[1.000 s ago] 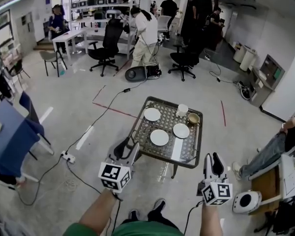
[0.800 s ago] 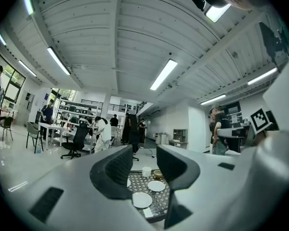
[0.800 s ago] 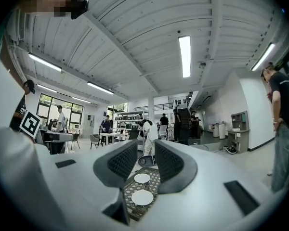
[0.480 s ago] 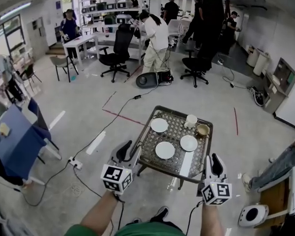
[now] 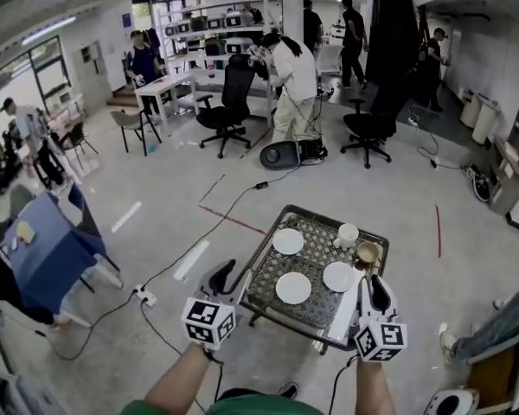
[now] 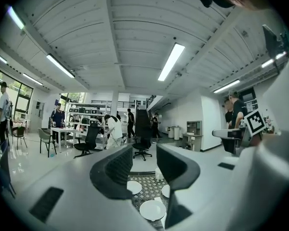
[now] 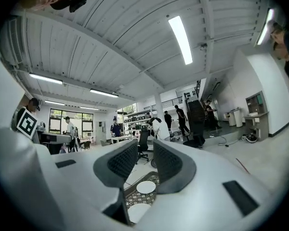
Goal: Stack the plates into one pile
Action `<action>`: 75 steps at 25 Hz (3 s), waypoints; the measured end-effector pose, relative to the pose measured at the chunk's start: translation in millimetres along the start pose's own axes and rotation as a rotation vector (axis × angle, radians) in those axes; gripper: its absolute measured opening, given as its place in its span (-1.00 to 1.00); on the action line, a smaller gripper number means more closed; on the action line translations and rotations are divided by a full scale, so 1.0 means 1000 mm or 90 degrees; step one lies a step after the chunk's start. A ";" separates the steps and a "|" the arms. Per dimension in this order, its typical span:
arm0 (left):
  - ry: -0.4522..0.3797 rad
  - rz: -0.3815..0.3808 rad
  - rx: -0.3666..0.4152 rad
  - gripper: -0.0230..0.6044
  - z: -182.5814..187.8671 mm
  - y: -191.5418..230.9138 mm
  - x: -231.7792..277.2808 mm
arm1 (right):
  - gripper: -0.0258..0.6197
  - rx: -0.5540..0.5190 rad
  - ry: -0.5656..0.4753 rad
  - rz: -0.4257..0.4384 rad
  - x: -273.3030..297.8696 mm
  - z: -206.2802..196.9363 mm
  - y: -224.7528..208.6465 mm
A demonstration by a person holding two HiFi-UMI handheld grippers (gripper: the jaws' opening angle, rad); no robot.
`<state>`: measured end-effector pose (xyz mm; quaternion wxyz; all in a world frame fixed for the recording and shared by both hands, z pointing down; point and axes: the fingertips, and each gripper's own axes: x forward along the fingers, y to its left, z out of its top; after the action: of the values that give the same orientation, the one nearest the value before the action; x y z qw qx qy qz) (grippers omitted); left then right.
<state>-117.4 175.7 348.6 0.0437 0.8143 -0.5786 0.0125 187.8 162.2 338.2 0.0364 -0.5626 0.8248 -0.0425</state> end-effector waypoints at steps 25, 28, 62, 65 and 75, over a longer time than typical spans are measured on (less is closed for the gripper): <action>0.035 -0.065 -0.029 -0.40 -0.033 0.056 0.188 | -0.56 0.022 0.063 -0.065 0.150 -0.042 -0.076; 0.049 -0.082 -0.043 -0.40 -0.043 0.082 0.217 | -0.56 0.019 0.078 -0.082 0.181 -0.051 -0.072; 0.367 -0.141 -0.063 -0.40 -0.266 0.072 0.342 | -0.59 0.333 0.379 -0.254 0.190 -0.361 -0.232; 0.387 -0.138 -0.068 -0.40 -0.277 0.070 0.336 | -0.58 0.379 0.417 -0.272 0.180 -0.397 -0.237; 0.413 -0.126 -0.083 -0.40 -0.296 0.068 0.328 | -0.43 0.590 0.418 -0.330 0.162 -0.466 -0.242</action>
<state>-64.2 -129.5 670.6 0.2784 0.8158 -0.4521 0.2292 302.2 -62.9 826.3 0.0100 -0.6279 0.5257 -0.5738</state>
